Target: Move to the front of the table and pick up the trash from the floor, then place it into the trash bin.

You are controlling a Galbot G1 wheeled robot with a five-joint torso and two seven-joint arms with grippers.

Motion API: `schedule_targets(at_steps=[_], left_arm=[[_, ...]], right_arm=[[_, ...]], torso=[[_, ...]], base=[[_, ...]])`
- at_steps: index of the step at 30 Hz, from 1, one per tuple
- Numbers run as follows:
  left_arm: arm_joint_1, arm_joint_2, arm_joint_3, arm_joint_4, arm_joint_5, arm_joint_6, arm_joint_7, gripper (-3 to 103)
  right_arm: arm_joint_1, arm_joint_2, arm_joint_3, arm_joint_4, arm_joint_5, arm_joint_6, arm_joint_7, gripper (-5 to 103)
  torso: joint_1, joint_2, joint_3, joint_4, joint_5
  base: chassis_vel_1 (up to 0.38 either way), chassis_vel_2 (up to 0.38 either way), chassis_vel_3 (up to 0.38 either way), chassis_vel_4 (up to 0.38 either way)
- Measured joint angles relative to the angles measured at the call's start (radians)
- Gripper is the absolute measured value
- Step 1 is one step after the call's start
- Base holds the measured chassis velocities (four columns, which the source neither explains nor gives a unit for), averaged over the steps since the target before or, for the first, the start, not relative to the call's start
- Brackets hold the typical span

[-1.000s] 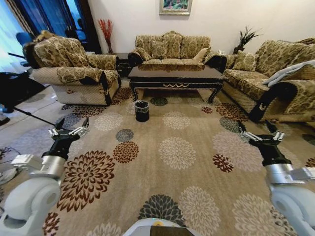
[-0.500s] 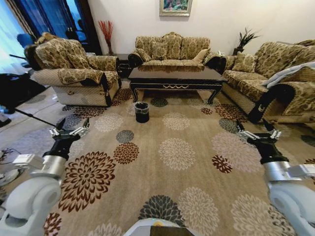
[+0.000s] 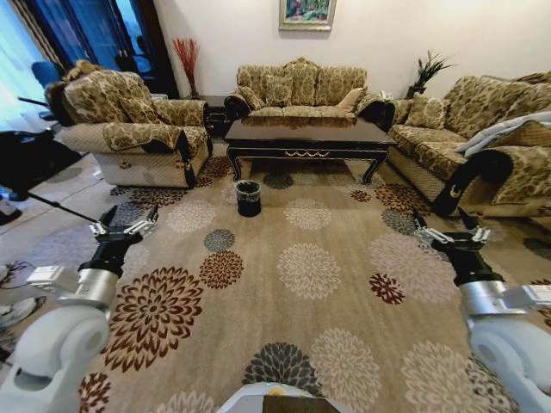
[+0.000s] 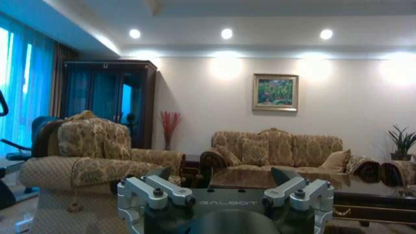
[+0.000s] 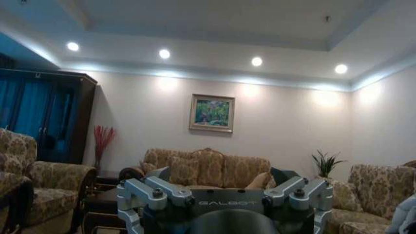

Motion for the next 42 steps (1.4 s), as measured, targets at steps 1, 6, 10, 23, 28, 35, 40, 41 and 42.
schedule_targets(at_steps=[1, 6, 10, 23, 28, 35, 40, 41, 42], left_arm=[[-0.001, 0.0, 0.001, 0.0, 0.0, 0.0, 0.0, 100], [-0.003, 0.001, 0.002, 0.001, 0.0, 0.001, 0.0, 100], [-0.005, 0.001, 0.004, 0.001, -0.001, 0.002, 0.0, 100], [-0.004, -0.001, 0.004, -0.006, -0.004, 0.004, 0.001, 100], [-0.003, -0.003, 0.004, -0.009, -0.004, 0.005, 0.001, 100], [-0.003, -0.005, 0.003, -0.011, -0.005, 0.006, 0.001, 100], [-0.002, -0.01, 0.005, -0.012, -0.006, 0.007, 0.001, 100], [-0.001, -0.012, 0.006, -0.013, -0.005, 0.007, 0.001, 100], [0.0, -0.013, 0.007, -0.014, -0.005, 0.007, 0.001, 100]], right_arm=[[0.001, -0.001, 0.0, 0.0, 0.001, 0.0, 0.0, 100], [0.005, -0.006, 0.001, -0.004, 0.003, 0.001, 0.0, 100], [0.007, -0.009, 0.001, -0.006, 0.004, 0.001, 0.0, 100], [0.01, -0.012, 0.002, -0.008, 0.01, 0.004, 0.002, 100], [0.006, -0.01, 0.007, -0.005, 0.011, 0.004, 0.003, 100], [0.005, -0.011, 0.009, -0.005, 0.012, 0.005, 0.003, 100], [0.007, -0.012, 0.007, -0.005, 0.012, 0.005, 0.003, 100], [0.007, -0.012, 0.006, -0.005, 0.012, 0.005, 0.003, 100], [0.008, -0.012, 0.005, -0.005, 0.012, 0.005, 0.003, 100]], torso=[[0.002, 0.007, 0.004, 0.0, -0.0001], [0.016, 0.036, 0.02, 0.0, 0.0], [0.022, 0.052, 0.03, 0.0001, -0.0001], [0.047, 0.111, 0.064, 0.0001, -0.0001], [0.056, 0.132, 0.076, 0.0, -0.0001], [0.068, 0.16, 0.092, 0.0, 0.0], [0.077, 0.181, 0.104, 0.0001, -0.0001], [0.079, 0.186, 0.107, 0.0, 0.0], [0.081, 0.191, 0.11, 0.0, 0.0]], base=[[0.0, 0.0, 0.0, 0.0], [0.0, 0.0, 0.0, 0.0], [0.0, 0.0, 0.0, 0.0], [0.0, 0.0, 0.0, 0.0], [0.0, 0.0, 0.0, 0.0], [0.0, 0.0, 0.0, 0.0], [0.0, 0.0, 0.0, 0.0], [0.0, 0.0, 0.0, 0.0], [0.0, 0.0, 0.0, 0.0]])
